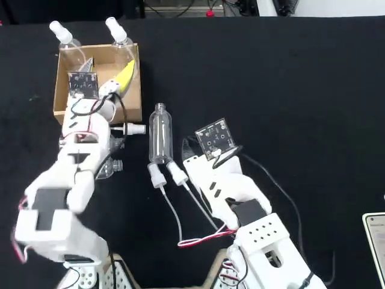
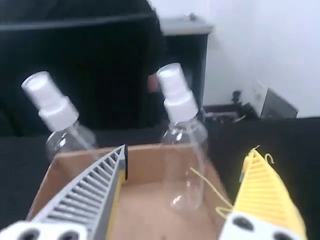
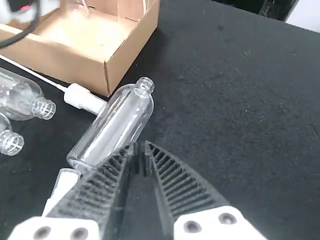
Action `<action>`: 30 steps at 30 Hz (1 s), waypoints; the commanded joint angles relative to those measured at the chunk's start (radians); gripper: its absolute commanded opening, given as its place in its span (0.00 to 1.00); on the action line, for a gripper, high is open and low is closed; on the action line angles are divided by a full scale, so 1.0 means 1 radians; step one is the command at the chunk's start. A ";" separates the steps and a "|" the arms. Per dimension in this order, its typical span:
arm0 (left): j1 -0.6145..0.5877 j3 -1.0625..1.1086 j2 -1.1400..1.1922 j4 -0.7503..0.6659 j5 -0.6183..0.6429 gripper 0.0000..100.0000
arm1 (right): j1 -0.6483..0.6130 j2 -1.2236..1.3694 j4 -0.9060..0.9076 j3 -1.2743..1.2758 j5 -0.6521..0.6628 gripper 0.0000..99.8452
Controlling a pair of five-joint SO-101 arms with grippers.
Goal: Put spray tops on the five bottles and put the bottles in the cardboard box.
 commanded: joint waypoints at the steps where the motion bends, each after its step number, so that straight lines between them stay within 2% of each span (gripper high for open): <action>1: -0.085 0.051 -0.298 0.336 0.000 0.35 | -0.005 -0.022 -0.026 -0.008 0.009 0.02; 7: -0.140 0.039 -0.643 1.016 0.000 0.35 | -0.009 -0.022 -0.025 -0.008 0.009 0.02; 11: -0.142 0.021 -0.770 1.301 0.002 0.35 | -0.009 -0.022 -0.021 -0.007 0.009 0.02; 15: -0.171 0.024 -0.789 1.412 -0.012 0.35 | -0.006 -0.022 -0.021 -0.007 0.009 0.02; 19: -0.252 0.025 -0.792 1.428 -0.117 0.35 | -0.005 -0.022 -0.021 -0.007 0.009 0.02; 25: -0.510 0.013 -0.801 1.490 -0.224 0.35 | -0.005 -0.022 -0.021 -0.007 0.009 0.02; 27: -0.559 0.016 -0.801 1.499 -0.327 0.35 | -0.005 -0.022 -0.021 -0.007 0.009 0.02; 30: -0.578 0.013 -0.801 1.568 -0.560 0.35 | -0.005 -0.022 -0.021 -0.007 0.009 0.02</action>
